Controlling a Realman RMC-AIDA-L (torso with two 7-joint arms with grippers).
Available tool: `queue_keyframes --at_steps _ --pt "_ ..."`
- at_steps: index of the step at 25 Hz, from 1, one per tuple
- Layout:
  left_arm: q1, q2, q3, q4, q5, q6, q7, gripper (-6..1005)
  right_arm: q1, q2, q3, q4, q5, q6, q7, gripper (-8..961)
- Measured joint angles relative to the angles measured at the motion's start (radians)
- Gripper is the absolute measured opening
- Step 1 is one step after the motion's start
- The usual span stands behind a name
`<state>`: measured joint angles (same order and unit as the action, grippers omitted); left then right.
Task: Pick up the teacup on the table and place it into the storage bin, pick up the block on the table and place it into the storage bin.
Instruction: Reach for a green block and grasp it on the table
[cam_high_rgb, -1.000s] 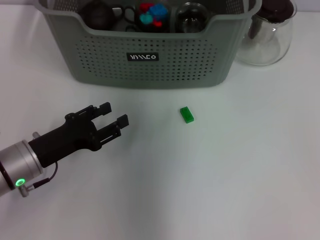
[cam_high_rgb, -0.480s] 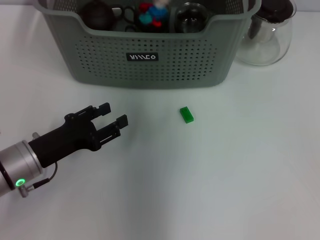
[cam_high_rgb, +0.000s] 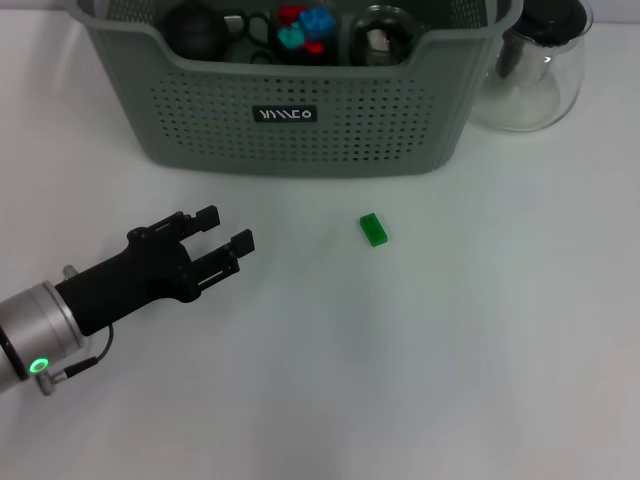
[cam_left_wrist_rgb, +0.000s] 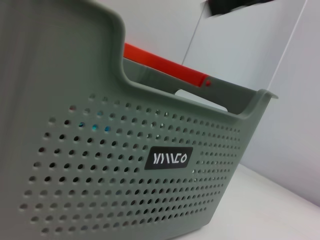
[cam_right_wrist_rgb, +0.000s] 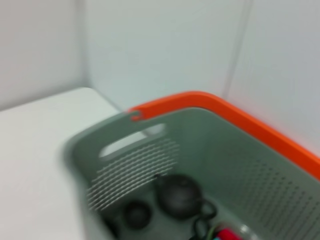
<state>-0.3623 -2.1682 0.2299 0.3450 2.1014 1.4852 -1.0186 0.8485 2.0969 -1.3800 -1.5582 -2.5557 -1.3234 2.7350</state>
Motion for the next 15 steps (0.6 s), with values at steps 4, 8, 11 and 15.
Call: queue_keyframes --at_steps 4,8,11,15 --pt "0.003 0.001 -0.001 0.003 0.000 0.000 0.000 662 -0.144 -0.002 0.051 -0.273 0.136 -0.222 -0.065 763" --pt "0.002 0.001 -0.001 0.004 0.000 0.000 -0.001 662 -0.190 -0.003 0.142 -0.302 0.301 -0.452 -0.148 760" --pt "-0.001 0.001 -0.002 0.002 0.000 0.000 -0.001 662 -0.211 -0.001 0.143 -0.285 0.285 -0.538 -0.161 753" --pt "0.000 0.001 -0.001 0.002 0.000 -0.001 0.000 662 -0.227 0.000 0.111 -0.228 0.160 -0.554 -0.163 741"
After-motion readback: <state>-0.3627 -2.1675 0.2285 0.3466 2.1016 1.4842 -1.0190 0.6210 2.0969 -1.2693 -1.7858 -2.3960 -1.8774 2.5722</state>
